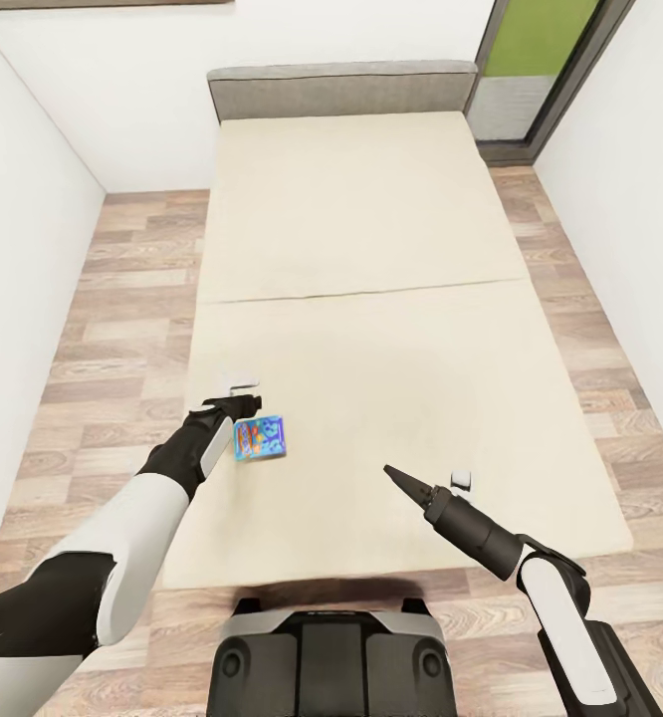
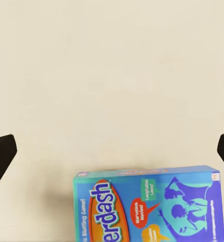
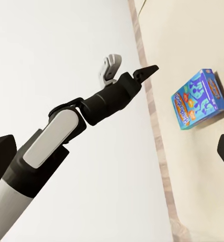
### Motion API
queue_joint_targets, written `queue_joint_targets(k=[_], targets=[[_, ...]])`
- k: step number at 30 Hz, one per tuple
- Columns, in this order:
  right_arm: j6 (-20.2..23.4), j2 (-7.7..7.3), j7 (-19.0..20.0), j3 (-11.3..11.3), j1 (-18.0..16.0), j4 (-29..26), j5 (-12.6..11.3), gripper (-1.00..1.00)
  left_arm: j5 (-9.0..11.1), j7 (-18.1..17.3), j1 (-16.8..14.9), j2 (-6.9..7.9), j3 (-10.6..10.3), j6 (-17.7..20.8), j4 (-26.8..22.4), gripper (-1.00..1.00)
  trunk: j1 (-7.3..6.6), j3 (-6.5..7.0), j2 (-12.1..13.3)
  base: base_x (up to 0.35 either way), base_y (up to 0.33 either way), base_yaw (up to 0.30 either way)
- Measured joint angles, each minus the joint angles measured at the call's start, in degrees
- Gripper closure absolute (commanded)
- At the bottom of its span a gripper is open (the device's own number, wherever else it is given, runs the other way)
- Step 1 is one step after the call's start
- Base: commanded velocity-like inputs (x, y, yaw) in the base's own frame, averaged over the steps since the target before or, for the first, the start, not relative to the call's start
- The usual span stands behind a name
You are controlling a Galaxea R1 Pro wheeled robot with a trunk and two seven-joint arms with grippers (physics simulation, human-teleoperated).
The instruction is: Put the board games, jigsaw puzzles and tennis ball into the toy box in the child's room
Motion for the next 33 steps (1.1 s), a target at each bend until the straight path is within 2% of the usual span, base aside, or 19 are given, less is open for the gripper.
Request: queue_joint_targets(k=[14,21,23,27,30,33], targets=[[0.03,0.01,-0.56,0.29,0.0,-0.27,0.04,-1.0,0.19,0.03,-0.72,0.21,0.03,0.28,-0.07,-1.0,0.0,-1.32,0.0,0.0,0.0,0.0],[1.36,-0.7,0.25,0.09,0.0,-1.29,-0.8,-1.0,0.18,0.03,-0.77,0.09,0.04,0.27,-0.13,-1.0,0.0,-1.98,0.0,0.0,0.0,0.0],[2.15,-0.79,1.08,0.08,0.03,-1.38,-1.27,-1.0,0.18,0.03,-0.77,0.05,0.04,0.28,-0.15,-1.0,0.0,-2.17,0.0,0.0,0.0,0.0],[5.44,-0.81,5.53,0.05,0.07,-1.51,-2.75,-1.0,0.19,0.03,-0.78,0.05,0.04,0.36,-0.19,-1.0,0.0,-2.54,0.0,0.0,0.0,0.004],[7.22,-0.67,9.49,0.04,0.08,-1.56,-3.31,-1.0,0.19,0.03,-0.77,0.06,0.04,0.38,-0.24,-1.0,0.0,-2.82,0.0,0.0,0.0,0.038],[7.83,-0.64,11.23,-0.01,0.08,-1.57,-3.44,-1.0,0.19,0.03,-0.77,0.06,0.04,0.39,-0.25,-1.0,0.0,-3.11,0.0,0.0,0.0,0.062]])
